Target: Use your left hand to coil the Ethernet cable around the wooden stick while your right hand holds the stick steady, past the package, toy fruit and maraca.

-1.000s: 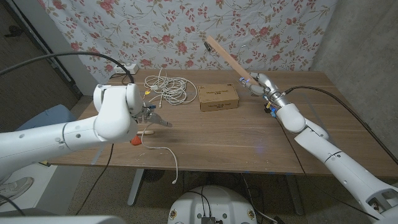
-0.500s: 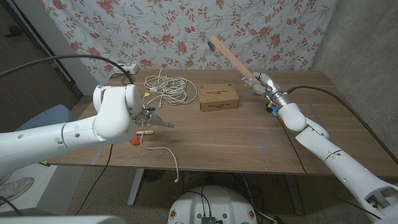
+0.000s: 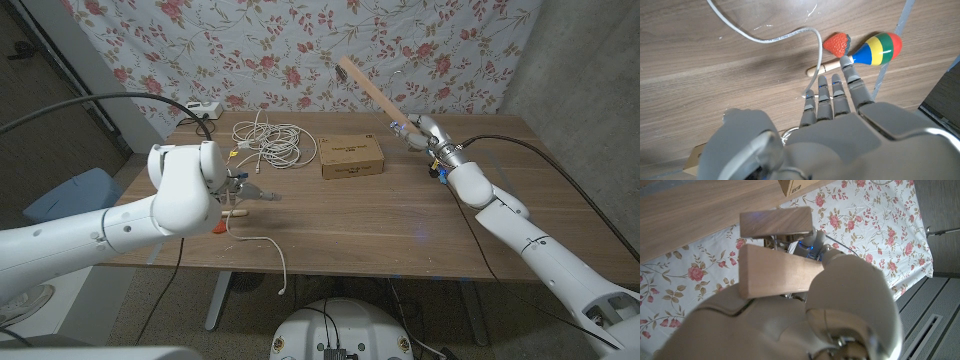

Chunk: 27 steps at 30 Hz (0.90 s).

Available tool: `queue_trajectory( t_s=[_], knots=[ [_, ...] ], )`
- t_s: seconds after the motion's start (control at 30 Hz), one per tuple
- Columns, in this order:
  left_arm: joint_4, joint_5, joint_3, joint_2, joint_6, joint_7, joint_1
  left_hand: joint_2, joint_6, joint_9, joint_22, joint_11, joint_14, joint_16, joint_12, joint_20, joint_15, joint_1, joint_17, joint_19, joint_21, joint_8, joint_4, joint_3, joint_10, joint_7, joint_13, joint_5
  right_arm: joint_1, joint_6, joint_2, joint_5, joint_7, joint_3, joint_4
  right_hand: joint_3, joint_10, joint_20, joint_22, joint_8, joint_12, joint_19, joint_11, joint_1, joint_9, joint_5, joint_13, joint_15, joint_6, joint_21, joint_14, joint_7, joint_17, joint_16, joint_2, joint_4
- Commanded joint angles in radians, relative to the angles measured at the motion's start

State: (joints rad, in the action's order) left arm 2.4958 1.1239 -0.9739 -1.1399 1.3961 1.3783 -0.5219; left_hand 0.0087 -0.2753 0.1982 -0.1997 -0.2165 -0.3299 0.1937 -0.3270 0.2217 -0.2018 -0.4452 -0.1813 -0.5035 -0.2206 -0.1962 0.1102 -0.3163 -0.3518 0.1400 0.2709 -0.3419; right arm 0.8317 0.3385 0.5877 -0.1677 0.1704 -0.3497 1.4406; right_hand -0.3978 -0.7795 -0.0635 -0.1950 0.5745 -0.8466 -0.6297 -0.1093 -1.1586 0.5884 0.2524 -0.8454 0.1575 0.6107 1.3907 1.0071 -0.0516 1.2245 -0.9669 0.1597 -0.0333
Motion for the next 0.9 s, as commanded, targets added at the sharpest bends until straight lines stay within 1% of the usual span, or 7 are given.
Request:
queue_trajectory(
  t_s=[0.03, 0.27, 0.4, 0.53, 0.6, 0.7, 0.9],
  knots=[
    [-0.033, -0.069, 0.062, 0.006, 0.000, 0.000, -0.062, 0.020, -0.042, 0.001, -0.003, 0.000, -0.040, 0.002, 0.015, -0.002, 0.001, -0.001, -0.003, -0.017, 0.000, -0.003, -0.001, 0.005, -0.044, 0.076, 0.006, 0.016, -0.039, 0.011, -0.010, -0.002, -0.010, -0.014, -0.046, -0.012, -0.003, -0.080, 0.002, 0.005, 0.004, 0.004, -0.007, -0.008, 0.001, 0.003, -0.002, 0.058, -0.004, 0.008, -0.007, -0.001, 0.002, -0.010, 0.018, -0.004],
    [-0.111, -0.073, 0.052, 0.048, 0.000, 0.000, -0.067, 0.093, -0.026, -0.003, -0.004, 0.000, -0.044, 0.000, 0.052, -0.002, 0.004, -0.110, -0.002, -0.050, -0.006, 0.001, -0.049, 0.048, -0.045, 0.076, 0.010, 0.064, -0.060, 0.004, -0.013, -0.001, -0.024, -0.024, -0.065, -0.014, -0.008, -0.080, 0.005, 0.005, 0.006, 0.005, -0.007, -0.008, 0.000, 0.003, 0.002, 0.058, -0.002, 0.012, -0.007, 0.001, 0.002, -0.013, 0.018, -0.004],
    [-0.178, 0.045, 0.125, 0.129, 0.000, 0.000, -0.161, 0.177, -0.108, -0.004, -0.010, 0.030, -0.148, 0.015, 0.026, -0.005, 0.061, -0.307, -0.001, -0.150, -0.041, -0.010, -0.138, 0.206, -0.131, 0.073, 0.010, 0.116, -0.074, 0.000, -0.015, -0.003, -0.030, -0.032, -0.078, -0.015, -0.008, -0.080, 0.006, 0.005, 0.007, 0.006, -0.007, -0.008, -0.001, 0.003, 0.002, 0.058, -0.003, 0.014, -0.008, 0.000, 0.002, -0.014, 0.018, -0.004],
    [-0.310, 0.457, 0.327, 0.411, 0.000, 0.000, -0.372, 0.203, -0.278, 0.008, -0.027, 0.093, -0.329, 0.039, -0.003, -0.011, 0.114, -0.539, -0.008, -0.263, -0.116, -0.040, -0.156, 0.624, -0.296, 0.063, 0.004, 0.112, -0.089, -0.007, -0.022, 0.000, -0.037, -0.041, -0.093, -0.016, -0.007, -0.080, 0.007, 0.005, 0.006, 0.007, -0.007, -0.007, -0.001, 0.003, -0.001, 0.058, -0.003, 0.015, -0.009, 0.001, 0.001, -0.015, 0.017, -0.003],
    [-0.432, 1.019, 0.781, 1.133, -0.556, 0.000, -0.566, 0.204, -0.405, 0.018, -0.034, 0.141, -0.449, 0.056, -0.024, -0.051, 0.166, -0.608, -0.006, -0.294, -0.156, -0.072, -0.144, 0.802, -0.401, 0.041, 0.007, 0.112, -0.099, -0.004, -0.025, -0.004, -0.037, -0.047, -0.104, -0.017, -0.008, -0.080, 0.008, 0.005, 0.008, 0.008, -0.006, -0.007, -0.001, 0.002, 0.001, 0.058, -0.003, 0.016, -0.009, 0.002, 0.001, -0.015, 0.017, -0.003],
    [-0.429, 0.991, 0.782, 1.181, -0.488, -0.134, -0.579, 0.202, -0.528, 0.051, -0.057, 0.241, -0.667, 0.111, -0.081, -0.132, 0.275, -0.630, -0.016, -0.354, -0.232, -0.121, -0.086, 0.927, -0.565, 0.009, 0.035, 0.151, -0.110, -0.002, -0.030, -0.003, -0.038, -0.053, -0.117, -0.018, -0.006, -0.080, 0.009, 0.005, 0.008, 0.008, -0.005, -0.007, -0.002, 0.002, 0.000, 0.058, -0.002, 0.018, -0.010, 0.002, 0.001, -0.016, 0.017, -0.003],
    [-0.351, 0.662, 0.764, 1.181, -0.382, -0.561, -0.623, 0.179, -0.563, 0.143, -0.261, 0.341, -1.001, 0.298, -0.268, -0.251, 0.407, -0.637, -0.199, -0.405, -0.491, -0.137, -0.052, 0.908, -0.745, -0.023, 0.186, 0.123, -0.130, 0.013, -0.037, -0.002, -0.035, -0.061, -0.143, -0.020, -0.005, -0.081, 0.010, 0.005, 0.008, 0.010, -0.006, -0.006, -0.003, 0.002, -0.003, 0.058, -0.002, 0.020, -0.012, 0.003, 0.001, -0.017, 0.017, -0.003]
  ],
)
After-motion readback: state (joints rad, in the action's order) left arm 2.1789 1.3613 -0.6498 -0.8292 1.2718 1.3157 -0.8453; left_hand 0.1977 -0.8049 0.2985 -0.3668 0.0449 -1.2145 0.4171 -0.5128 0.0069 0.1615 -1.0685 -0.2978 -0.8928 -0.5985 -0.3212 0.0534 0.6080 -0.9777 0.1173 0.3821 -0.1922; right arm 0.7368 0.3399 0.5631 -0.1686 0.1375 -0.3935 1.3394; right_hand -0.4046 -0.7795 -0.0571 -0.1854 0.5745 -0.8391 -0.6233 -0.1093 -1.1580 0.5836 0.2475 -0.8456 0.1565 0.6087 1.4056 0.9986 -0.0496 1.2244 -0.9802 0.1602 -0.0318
